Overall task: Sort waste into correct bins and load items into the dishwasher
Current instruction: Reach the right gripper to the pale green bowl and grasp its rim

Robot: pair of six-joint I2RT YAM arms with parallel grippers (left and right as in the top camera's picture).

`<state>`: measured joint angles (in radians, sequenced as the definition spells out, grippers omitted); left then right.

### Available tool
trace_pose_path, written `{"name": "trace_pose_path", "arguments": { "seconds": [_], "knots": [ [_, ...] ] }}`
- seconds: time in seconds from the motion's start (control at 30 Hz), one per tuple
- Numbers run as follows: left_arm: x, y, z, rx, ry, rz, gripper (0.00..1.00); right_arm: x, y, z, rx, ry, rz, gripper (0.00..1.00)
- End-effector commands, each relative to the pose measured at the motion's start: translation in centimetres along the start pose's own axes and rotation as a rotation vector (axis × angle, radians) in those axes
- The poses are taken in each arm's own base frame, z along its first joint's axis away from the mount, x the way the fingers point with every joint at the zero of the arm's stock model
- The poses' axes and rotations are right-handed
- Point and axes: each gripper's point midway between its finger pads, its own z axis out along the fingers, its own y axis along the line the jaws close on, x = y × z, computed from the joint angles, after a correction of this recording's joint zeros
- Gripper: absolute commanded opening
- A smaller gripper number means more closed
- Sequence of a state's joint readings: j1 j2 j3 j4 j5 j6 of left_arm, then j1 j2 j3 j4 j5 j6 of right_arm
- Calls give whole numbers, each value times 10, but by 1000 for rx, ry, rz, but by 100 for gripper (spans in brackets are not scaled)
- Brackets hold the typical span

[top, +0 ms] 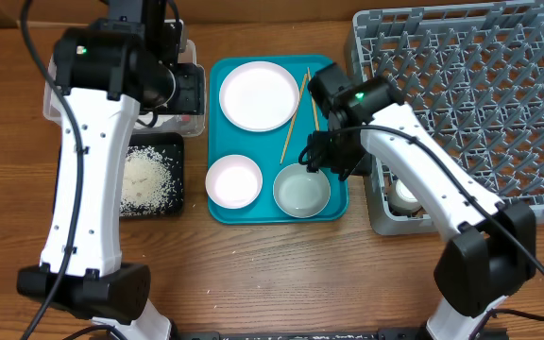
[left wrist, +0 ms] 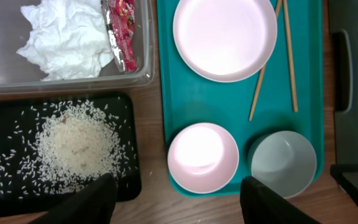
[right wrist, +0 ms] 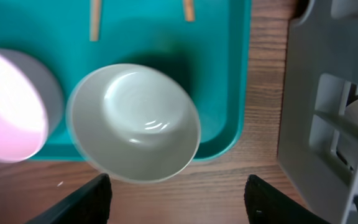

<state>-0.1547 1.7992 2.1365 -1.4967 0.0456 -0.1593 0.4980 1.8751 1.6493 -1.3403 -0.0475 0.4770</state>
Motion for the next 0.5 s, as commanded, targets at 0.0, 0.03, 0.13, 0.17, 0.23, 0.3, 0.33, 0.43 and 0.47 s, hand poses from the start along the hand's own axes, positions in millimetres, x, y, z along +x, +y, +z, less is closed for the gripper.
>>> {"name": "trace_pose_path", "arguments": {
  "seconds": [0.0,0.03,0.13,0.17,0.23,0.3,0.33,0.43,0.47],
  "knots": [
    [2,6,24,-27,30,-26,68,4,-10,22,46,14,22,64],
    [2,7,29,-28,31,-26,69,4,-11,28,44,13,14,62],
    [4,8,44,-30,40,-26,72,5,-6,45,8,14,-70,59],
    [5,8,51,-31,44,-26,76,6,-8,55,10,13,-72,54],
    [6,10,58,-40,47,-26,81,8,-10,63,13,18,-74,52],
    [7,11,64,-42,49,-26,86,10,-12,72,18,26,-74,51],
    [7,11,67,-42,50,-27,91,10,-12,75,19,28,-78,51],
    [8,12,72,-41,51,-27,100,9,-13,82,27,37,-86,46],
    [8,12,73,-42,53,-27,100,9,-13,85,29,41,-88,44]
  ]
}}
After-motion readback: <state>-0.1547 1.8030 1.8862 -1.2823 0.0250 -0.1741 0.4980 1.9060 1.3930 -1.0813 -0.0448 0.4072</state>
